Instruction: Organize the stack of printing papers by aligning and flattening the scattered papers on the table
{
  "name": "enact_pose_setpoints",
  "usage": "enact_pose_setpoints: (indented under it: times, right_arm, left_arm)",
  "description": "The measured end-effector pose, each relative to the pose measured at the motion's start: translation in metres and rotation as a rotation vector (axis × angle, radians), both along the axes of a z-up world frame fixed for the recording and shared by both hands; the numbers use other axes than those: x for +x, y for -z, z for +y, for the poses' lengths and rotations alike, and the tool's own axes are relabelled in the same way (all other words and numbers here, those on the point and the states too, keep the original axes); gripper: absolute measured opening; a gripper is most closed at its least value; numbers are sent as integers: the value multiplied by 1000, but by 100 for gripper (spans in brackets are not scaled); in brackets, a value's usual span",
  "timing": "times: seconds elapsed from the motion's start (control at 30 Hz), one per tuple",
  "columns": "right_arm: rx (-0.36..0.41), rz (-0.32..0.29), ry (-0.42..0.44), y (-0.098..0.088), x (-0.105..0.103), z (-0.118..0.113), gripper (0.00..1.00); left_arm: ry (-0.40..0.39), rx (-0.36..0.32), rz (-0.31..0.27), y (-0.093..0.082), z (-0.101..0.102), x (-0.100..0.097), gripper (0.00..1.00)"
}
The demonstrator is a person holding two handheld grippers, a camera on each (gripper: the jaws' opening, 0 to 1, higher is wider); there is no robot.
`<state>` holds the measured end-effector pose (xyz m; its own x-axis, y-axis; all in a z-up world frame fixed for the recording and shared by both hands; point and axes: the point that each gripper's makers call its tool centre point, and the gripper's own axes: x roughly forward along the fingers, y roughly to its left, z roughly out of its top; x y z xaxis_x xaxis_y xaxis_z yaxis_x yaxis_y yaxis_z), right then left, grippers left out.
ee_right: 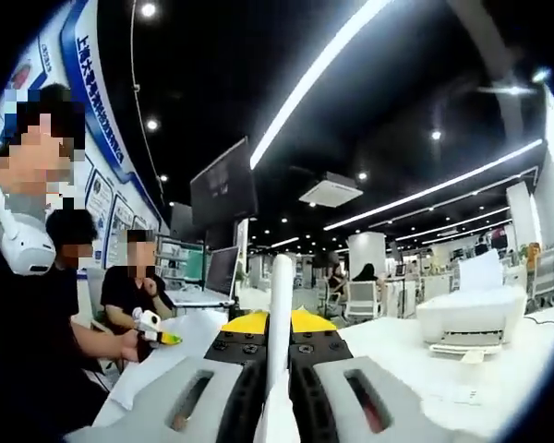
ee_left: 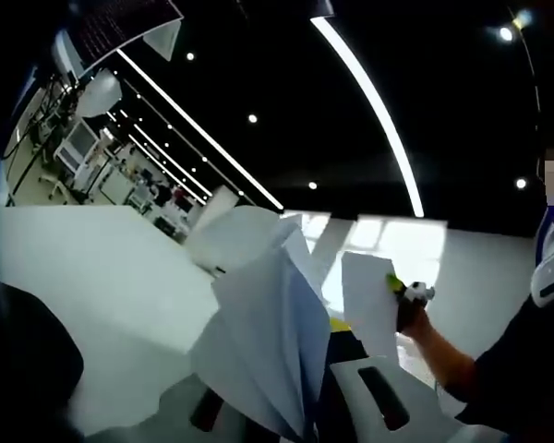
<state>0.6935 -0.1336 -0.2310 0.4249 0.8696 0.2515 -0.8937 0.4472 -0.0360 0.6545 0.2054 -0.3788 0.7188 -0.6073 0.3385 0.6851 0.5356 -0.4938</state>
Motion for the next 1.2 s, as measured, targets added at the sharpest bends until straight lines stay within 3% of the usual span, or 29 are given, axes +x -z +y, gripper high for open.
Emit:
enact_pose_setpoints:
  times: [0.43, 0.93, 1.2]
  right_arm:
    - [-30, -42, -101, -30, -33, 17, 2]
    - [-49, -64, -171, -51, -60, 28, 2]
    - [-74, -68, -236, -55, -73, 48, 2]
  left_arm:
    - [0, 6, -6, 0, -1, -1, 6]
    - [0, 21, -6, 0, -4, -2, 6]
    - [-1, 28, -10, 0, -4, -3, 6]
